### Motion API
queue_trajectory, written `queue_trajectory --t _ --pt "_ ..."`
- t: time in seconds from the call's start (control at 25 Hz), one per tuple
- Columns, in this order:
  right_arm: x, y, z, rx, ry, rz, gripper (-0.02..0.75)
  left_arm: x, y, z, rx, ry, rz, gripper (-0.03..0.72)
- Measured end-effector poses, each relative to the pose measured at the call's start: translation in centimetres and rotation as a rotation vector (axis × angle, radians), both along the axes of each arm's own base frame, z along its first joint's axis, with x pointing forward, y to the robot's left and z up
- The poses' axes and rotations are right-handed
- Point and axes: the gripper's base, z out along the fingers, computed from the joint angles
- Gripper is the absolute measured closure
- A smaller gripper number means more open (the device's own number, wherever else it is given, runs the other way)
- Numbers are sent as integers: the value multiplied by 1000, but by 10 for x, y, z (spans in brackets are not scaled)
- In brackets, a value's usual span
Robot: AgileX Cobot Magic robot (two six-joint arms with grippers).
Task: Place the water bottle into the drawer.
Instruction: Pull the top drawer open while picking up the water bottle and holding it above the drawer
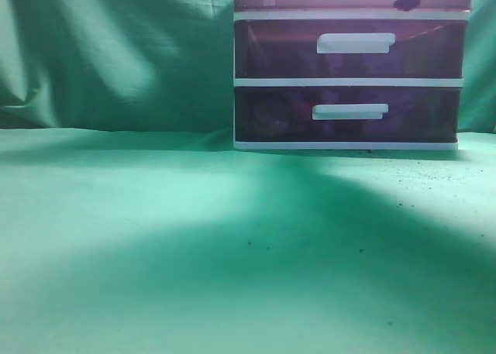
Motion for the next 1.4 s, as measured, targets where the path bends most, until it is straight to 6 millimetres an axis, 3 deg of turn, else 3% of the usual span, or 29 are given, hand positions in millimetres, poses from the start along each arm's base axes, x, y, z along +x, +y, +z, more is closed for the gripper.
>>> queue_trajectory --t 0.28,0.4,0.44,0.6,0.8,1.16,1.4 --pt "13 3 -10 -81 -29 23 407 1 2 0 36 -21 -1 391" --pt "14 4 -7 -83 -50 28 622 1 2 0 42 -23 0 391" --pt "13 4 -5 -95 -57 30 655 1 2 0 42 -23 0 391" --pt "9 1 -1 -137 -44 21 654 1 2 0 43 -22 0 391" --pt "-19 -4 4 -148 -20 16 654 1 2 0 43 -21 1 391" --pt "-94 -13 -3 -137 -11 53 654 1 2 2 42 -24 0 391" --pt "-115 -15 -13 -138 6 68 654 3 0 32 -13 -101 1 391"
